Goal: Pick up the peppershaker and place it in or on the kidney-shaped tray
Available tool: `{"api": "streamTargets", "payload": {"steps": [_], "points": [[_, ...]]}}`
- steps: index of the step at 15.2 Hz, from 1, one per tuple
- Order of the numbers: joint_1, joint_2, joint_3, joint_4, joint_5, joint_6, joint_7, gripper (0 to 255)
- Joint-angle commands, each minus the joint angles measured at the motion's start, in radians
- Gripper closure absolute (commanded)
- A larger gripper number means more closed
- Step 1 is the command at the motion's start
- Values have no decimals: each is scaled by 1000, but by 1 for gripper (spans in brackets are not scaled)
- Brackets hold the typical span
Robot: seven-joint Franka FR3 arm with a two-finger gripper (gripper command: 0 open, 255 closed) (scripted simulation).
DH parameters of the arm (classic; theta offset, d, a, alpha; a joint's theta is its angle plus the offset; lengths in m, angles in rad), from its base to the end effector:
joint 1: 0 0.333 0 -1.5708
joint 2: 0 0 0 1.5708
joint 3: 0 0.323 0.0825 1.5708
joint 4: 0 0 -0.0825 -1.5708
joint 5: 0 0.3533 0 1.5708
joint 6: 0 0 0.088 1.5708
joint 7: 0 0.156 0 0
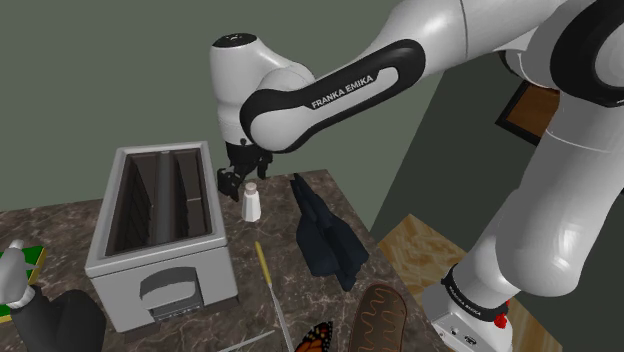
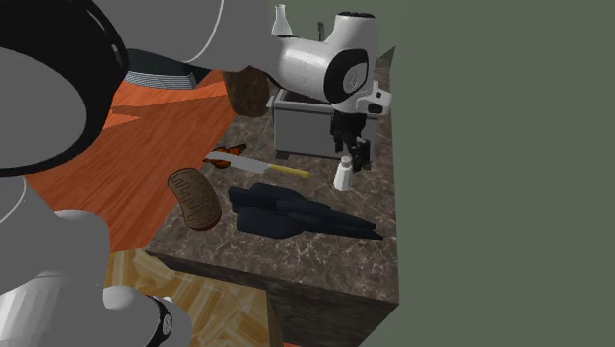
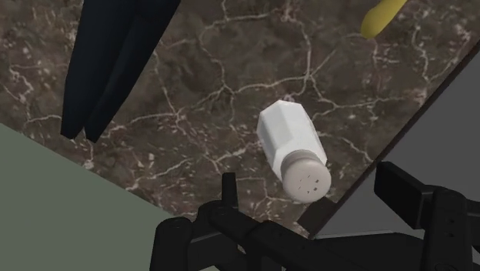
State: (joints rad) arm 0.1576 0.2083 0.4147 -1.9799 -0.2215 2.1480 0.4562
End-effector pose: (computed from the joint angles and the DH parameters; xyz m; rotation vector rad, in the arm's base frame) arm 0.4886 0.2865 0.3451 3.0241 0.3523 0.0515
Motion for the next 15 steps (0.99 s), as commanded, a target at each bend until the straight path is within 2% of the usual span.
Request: {"api": "streamTargets", "payload": {"steps": [1, 10, 11, 15], "points": [[1, 16, -2, -13, -8, 24, 5, 0], [2, 27, -5, -21, -16, 42, 10, 0], [2, 27, -5, -22, -16, 42, 10, 255], [2, 27, -5, -21, -16, 42, 10, 255]]}}
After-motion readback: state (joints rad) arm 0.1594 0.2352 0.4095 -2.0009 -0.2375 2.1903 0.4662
